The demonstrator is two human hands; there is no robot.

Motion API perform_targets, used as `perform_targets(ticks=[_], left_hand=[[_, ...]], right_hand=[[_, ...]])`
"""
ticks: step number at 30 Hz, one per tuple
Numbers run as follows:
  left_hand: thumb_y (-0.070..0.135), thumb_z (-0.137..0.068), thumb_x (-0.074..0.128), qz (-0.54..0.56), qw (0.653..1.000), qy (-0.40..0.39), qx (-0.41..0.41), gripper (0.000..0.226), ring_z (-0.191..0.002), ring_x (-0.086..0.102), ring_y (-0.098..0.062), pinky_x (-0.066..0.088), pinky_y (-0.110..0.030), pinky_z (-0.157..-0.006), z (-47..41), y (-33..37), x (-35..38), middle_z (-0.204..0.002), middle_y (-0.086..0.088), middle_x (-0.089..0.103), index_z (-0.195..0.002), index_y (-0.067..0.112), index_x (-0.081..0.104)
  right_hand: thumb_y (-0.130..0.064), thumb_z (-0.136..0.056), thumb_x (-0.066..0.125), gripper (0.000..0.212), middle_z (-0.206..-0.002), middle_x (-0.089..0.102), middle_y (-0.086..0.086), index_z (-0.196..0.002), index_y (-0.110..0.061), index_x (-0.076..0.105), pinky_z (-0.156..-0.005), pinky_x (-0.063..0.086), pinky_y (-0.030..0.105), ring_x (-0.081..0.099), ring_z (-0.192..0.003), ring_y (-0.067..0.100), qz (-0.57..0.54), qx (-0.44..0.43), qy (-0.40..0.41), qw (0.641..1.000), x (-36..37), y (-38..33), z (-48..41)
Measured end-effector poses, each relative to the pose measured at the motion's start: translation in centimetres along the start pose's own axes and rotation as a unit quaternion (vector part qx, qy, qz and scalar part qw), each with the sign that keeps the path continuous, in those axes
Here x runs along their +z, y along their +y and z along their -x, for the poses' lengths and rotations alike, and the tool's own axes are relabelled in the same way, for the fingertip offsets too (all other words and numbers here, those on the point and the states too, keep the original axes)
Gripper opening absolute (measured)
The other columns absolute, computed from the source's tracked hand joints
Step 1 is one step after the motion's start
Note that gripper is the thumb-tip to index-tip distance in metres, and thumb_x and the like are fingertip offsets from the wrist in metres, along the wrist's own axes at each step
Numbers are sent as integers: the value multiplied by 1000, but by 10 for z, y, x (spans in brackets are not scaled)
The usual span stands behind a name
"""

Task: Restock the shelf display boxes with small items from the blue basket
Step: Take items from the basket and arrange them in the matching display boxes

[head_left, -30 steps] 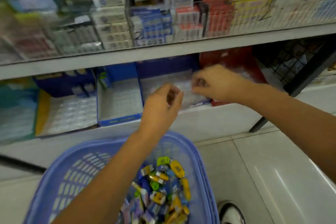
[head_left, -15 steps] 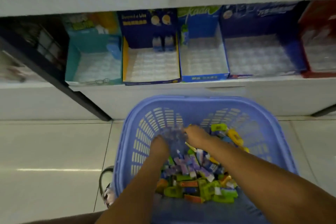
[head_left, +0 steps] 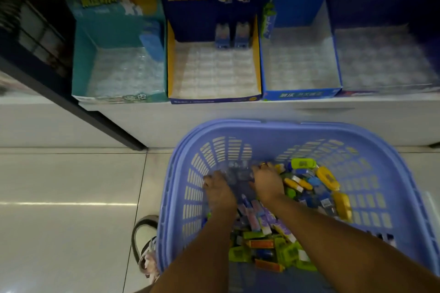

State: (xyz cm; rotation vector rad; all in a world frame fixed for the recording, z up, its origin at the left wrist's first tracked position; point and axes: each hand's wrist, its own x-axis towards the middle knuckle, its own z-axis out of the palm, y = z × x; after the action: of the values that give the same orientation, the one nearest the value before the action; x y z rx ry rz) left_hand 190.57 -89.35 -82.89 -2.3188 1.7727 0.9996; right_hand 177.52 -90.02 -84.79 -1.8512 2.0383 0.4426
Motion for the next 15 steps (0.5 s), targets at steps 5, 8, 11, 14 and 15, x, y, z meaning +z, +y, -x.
perform_targets(ticks=[5,8,11,14,15], left_hand=[[15,-98,39,-40,998,-18,-40,44,-133,30,-36,33,-37,-109,-4,5,-8,-143,-18,32,-138,2,30],[26,-95,51,4,996,-54,-67,56,-124,47,-32,41,-38,-103,3,10,-23,-135,-18,46,-139,-1,30],[32,-93,59,167,976,-115,-82,34,-73,59,-25,50,-35,-71,13,20,-44,-76,-12,59,-110,3,55],[40,-91,59,230,957,-176,-19,43,-46,33,-17,34,-31,-53,27,37,-62,-52,-8,34,-61,13,46],[46,-88,60,249,951,-183,2,48,-44,30,-16,31,-27,-49,34,46,-68,-50,-7,33,-57,14,42]], right_hand=[[-21,-91,55,41,-124,56,16,-126,-6,42,-89,46,39,51,-116,32,-102,2,-17,995,-26,3,-2],[-26,-79,73,43,-96,62,11,-109,-6,50,-69,45,32,61,-89,26,-248,-41,-48,967,-56,16,11],[-25,-73,80,38,-75,57,-3,-102,-9,63,-60,46,22,55,-67,9,-403,-70,-87,908,-97,36,32],[-13,-82,71,30,-94,64,14,-111,-13,66,-76,55,32,63,-83,23,-531,-110,-152,826,-139,67,55],[-10,-84,68,30,-102,63,21,-113,-15,66,-76,56,30,63,-87,25,-564,-126,-159,800,-154,80,64]])
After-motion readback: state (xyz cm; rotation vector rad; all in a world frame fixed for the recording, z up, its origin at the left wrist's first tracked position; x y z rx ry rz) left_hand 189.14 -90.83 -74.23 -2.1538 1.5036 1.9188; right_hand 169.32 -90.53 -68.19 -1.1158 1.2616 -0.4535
